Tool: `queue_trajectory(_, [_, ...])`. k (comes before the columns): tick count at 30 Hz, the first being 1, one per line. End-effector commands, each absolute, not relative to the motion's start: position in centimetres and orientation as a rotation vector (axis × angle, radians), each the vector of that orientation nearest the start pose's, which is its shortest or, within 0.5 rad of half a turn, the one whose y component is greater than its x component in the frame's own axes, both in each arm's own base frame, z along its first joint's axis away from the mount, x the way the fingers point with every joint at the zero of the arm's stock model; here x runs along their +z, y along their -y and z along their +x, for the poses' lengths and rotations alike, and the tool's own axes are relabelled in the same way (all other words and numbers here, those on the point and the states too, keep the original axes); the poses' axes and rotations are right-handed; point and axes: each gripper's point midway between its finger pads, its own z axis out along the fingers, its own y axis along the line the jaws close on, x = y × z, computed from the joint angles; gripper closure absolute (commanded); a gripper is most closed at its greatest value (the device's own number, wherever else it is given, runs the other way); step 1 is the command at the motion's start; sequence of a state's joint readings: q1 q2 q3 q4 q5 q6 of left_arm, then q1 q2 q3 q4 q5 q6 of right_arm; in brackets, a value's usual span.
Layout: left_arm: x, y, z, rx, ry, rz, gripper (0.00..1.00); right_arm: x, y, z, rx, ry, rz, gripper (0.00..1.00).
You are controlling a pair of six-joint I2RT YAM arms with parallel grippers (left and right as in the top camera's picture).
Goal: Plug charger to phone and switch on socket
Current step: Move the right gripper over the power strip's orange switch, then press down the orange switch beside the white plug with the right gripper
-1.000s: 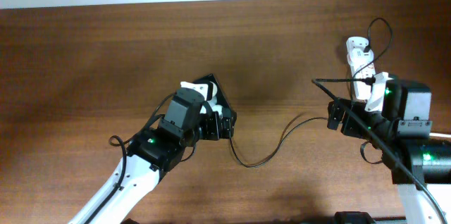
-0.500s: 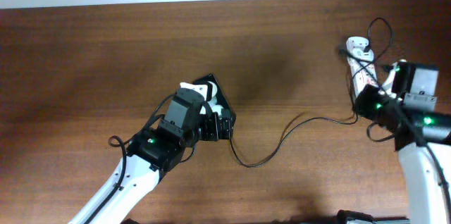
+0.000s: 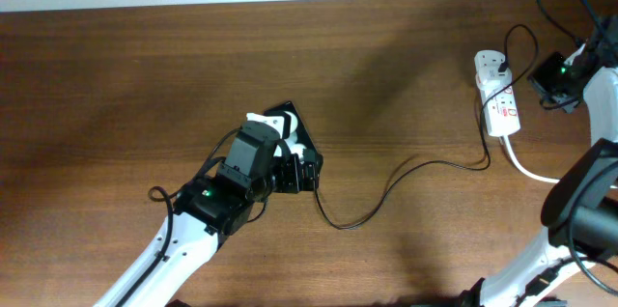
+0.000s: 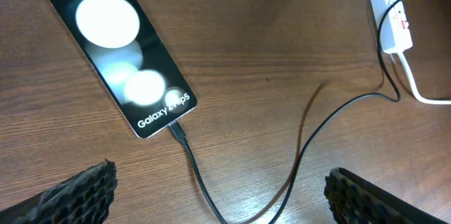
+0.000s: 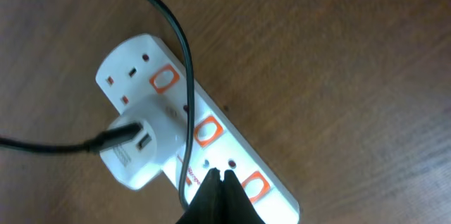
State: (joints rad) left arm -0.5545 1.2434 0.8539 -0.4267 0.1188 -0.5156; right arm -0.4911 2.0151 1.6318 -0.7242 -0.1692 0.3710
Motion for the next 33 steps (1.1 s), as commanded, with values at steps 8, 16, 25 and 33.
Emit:
queue_trajectory(8, [15.2,20.2,28.9,-0.619,-2.457,0.126,0.01,5.1,20.6,47.1,0.279,-2.456,1.055,0.96])
queue_trajectory(16, [15.2,20.2,28.9,-0.619,-2.457,0.126,0.01,2.3,18.9,47.7,0.295,-2.516,1.032,0.96])
queue_trajectory(25, [15.2,20.2,28.9,-0.619,-2.457,0.126,0.01,2.4,18.5,48.2,0.281,-2.532,0.947,0.96])
queue_trajectory(33, [15.2,20.2,28.9,-0.619,-2.457,0.126,0.01,2.0,15.6,48.4,0.307,-2.59,0.894,0.96])
